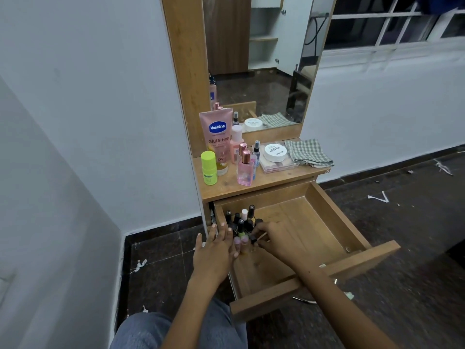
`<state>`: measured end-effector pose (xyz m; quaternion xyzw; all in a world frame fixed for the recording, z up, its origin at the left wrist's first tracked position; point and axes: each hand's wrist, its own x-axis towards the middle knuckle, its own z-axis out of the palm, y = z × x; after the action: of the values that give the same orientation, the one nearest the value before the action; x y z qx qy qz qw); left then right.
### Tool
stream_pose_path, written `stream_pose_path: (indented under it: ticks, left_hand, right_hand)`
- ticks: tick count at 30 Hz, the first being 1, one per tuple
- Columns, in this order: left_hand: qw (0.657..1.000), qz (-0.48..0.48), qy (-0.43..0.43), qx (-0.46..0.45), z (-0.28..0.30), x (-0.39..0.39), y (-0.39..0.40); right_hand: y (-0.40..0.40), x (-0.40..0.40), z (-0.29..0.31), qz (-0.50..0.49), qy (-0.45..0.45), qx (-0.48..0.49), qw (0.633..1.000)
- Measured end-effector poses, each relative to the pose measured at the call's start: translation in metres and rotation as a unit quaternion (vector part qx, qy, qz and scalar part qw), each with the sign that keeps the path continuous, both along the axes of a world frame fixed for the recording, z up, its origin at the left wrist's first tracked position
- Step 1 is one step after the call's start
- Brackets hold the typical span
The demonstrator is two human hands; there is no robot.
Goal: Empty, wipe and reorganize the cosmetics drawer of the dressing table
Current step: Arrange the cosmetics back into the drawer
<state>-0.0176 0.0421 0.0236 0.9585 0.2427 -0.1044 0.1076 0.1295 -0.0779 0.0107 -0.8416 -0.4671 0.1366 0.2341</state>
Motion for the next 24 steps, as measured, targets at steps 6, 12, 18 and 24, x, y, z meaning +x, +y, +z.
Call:
stream_pose_path:
  ticks: [6,12,18,24]
  left_hand:
    - [1.000,0.001,0.003,-0.001,0.001,0.000,-0.001]
    - [1.000,0.003,0.002,-0.005,0.001,0.000,-0.001]
    - [1.000,0.004,0.000,-0.001,0.001,0.000,-0.001]
    - [1.000,0.006,0.000,-0.005,0.001,0.000,-0.001]
  right_hand:
    - [0.000,0.000,-0.002,-0.007,0.017,0.002,1.000]
    - [0.002,0.001,-0.007,-0.019,0.022,-0.008,1.000]
    - [-0.001,0.005,-0.011,-0.022,0.077,-0.011,0.997]
    - [-0.005,0.008,0.010,-0.041,0.087,0.026,0.995]
